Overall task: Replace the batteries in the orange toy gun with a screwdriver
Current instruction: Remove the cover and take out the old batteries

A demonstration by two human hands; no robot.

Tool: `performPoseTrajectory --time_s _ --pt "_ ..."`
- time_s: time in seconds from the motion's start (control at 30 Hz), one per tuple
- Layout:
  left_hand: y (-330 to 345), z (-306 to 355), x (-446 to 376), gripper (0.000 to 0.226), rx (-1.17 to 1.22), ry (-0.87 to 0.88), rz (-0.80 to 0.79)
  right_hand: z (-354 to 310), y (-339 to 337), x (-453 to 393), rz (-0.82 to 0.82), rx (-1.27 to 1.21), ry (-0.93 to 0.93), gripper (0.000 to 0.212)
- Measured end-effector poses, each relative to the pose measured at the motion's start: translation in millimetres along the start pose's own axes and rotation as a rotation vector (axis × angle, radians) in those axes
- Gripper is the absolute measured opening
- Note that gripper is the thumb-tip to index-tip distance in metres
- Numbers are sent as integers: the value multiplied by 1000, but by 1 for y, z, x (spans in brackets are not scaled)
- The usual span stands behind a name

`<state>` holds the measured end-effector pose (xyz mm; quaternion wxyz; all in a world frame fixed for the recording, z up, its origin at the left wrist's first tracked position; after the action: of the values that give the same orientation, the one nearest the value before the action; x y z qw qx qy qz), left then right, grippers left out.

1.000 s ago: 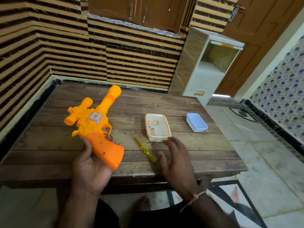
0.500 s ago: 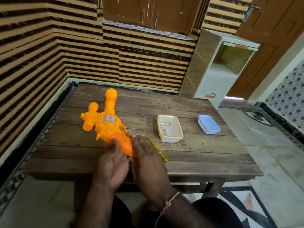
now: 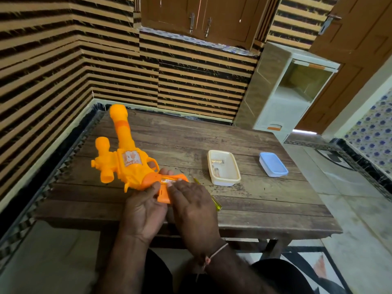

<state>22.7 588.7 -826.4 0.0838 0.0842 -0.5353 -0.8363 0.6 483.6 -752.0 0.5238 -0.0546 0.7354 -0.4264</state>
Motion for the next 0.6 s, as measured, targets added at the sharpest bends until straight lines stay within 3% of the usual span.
performPoseTrajectory --time_s 0.1,0.23,0.33,0.4,0.5,0.6 --pt "-2 8 -2 75 -20 32 -8 -7 -4 6 -20 -65 -17 19" --pt "0 31 -1 70 18 149 -46 32 -7 5 -5 -173 431 17" --pt "-6 40 3 51 50 189 13 70 13 3 -178 -162 718 8" --pt "-8 42 5 42 48 191 25 82 25 3 -252 -244 833 5" --pt "-10 46 5 42 62 206 45 88 49 5 -279 -387 1011 20" --pt "-11 50 4 55 77 213 50 92 67 -2 -252 -399 1035 23"
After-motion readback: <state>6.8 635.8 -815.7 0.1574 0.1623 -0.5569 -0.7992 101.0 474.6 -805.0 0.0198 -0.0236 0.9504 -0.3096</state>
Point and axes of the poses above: each hand's wrist, its own x-axis away from the middle knuckle, its own y-axis out of the palm, z = x × y, the point moved 7 cm from there along -x, towards the middle knuckle
